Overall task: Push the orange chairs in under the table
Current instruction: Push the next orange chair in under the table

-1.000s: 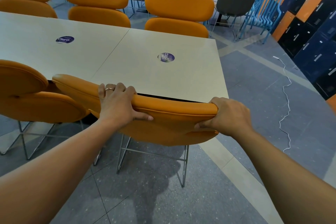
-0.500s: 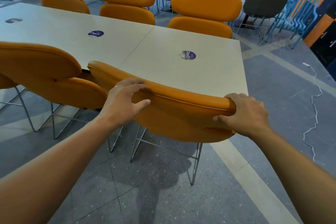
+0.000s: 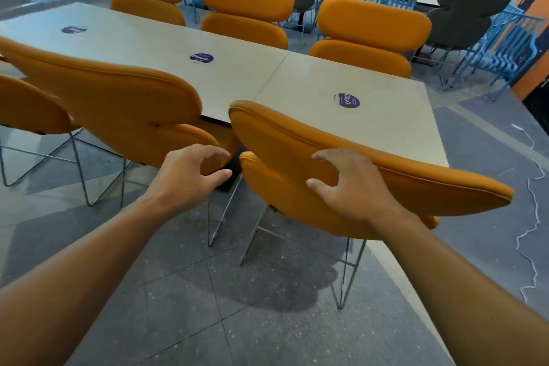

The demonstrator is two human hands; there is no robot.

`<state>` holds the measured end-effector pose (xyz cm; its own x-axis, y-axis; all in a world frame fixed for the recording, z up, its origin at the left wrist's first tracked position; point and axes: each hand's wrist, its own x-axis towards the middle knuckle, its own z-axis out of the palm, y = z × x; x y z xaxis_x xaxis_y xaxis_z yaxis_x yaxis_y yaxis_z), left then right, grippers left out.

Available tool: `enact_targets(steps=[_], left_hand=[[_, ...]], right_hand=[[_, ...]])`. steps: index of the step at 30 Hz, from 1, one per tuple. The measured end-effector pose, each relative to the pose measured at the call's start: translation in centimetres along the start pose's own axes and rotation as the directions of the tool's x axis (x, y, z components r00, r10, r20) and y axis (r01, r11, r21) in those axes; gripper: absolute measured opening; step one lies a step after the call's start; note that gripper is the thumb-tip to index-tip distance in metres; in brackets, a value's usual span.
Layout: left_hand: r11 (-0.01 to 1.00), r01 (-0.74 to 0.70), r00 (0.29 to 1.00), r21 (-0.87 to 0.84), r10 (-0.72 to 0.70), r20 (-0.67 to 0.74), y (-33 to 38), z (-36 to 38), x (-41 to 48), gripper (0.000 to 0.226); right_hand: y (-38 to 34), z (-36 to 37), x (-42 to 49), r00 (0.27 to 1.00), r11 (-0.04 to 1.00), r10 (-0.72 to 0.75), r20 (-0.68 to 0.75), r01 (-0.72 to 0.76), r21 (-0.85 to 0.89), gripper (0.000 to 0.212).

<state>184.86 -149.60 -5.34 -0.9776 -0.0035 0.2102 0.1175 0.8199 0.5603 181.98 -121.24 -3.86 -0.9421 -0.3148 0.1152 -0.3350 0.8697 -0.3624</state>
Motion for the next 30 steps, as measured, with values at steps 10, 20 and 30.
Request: enact_targets(steps=[10,20,30], left_hand=[[0.997,0.068,0.997,0.025,-0.067,-0.034,-12.2,-9.6,-3.8,0.038],[0.991,0.128,0.989,0.037,-0.125,-0.08,-19.9,-15.6,-3.4,0.038],[0.993,0.087,0.98,0.083,-0.07,-0.185,-26.2,-20.5,7.2,0.037]], right_hand=[[-14.6,7.8,3.2,0.989,0.99,-0.105,0.108,0.095,0.1,0.051],[-23.8,13.4,9.5,0.94,0.956,-0.277,0.202,0.248,0.155,0.05],[-30.1,14.4,23.4,0.932,0.911,-0.362,-0.004,0.355,0.211,0.043]])
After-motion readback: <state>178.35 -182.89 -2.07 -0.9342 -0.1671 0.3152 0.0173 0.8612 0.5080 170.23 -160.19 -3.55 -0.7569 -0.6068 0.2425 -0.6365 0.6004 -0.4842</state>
